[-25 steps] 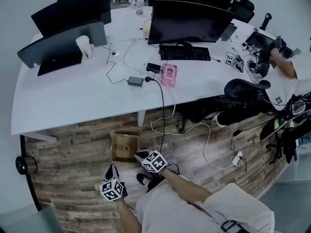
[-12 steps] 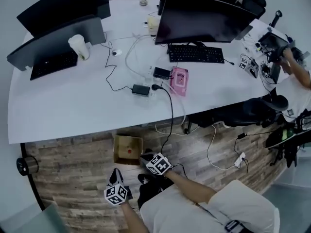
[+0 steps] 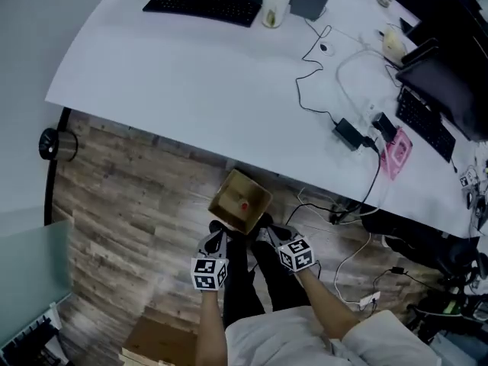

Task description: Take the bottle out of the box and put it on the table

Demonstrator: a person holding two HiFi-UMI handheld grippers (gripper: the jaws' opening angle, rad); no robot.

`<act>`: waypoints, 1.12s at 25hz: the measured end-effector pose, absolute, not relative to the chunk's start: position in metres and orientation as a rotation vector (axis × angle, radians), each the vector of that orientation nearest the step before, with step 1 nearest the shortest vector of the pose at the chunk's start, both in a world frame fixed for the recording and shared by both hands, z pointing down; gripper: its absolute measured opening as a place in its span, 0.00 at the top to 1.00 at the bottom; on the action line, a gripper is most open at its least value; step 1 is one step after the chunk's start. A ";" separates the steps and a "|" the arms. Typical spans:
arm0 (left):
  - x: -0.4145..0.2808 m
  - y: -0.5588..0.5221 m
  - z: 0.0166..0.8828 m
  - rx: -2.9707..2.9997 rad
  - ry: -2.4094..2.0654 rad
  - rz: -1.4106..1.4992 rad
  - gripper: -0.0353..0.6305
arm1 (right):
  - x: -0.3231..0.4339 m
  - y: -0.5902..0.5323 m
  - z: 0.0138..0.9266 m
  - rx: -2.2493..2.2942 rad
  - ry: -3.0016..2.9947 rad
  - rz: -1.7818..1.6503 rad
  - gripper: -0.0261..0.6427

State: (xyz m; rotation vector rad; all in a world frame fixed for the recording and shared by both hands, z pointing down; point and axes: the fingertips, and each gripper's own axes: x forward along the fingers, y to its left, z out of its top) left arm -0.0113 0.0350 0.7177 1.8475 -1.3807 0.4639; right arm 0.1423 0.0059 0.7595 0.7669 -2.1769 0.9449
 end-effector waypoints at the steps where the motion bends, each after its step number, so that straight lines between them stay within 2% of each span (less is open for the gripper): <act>1: -0.018 0.038 0.727 1.842 -1.381 0.464 0.93 | 0.136 0.008 0.769 0.764 -2.173 0.955 0.90; 13: -0.054 0.061 0.839 1.798 -1.360 0.466 0.92 | 0.065 0.019 0.874 0.513 -2.151 0.801 0.90; 18: -0.049 0.069 0.878 1.765 -1.353 0.478 0.93 | 0.053 0.022 0.918 0.379 -2.102 0.609 0.90; 28: -0.054 0.074 0.946 1.828 -1.288 0.481 0.92 | 0.044 0.017 1.023 0.450 -2.022 0.595 0.89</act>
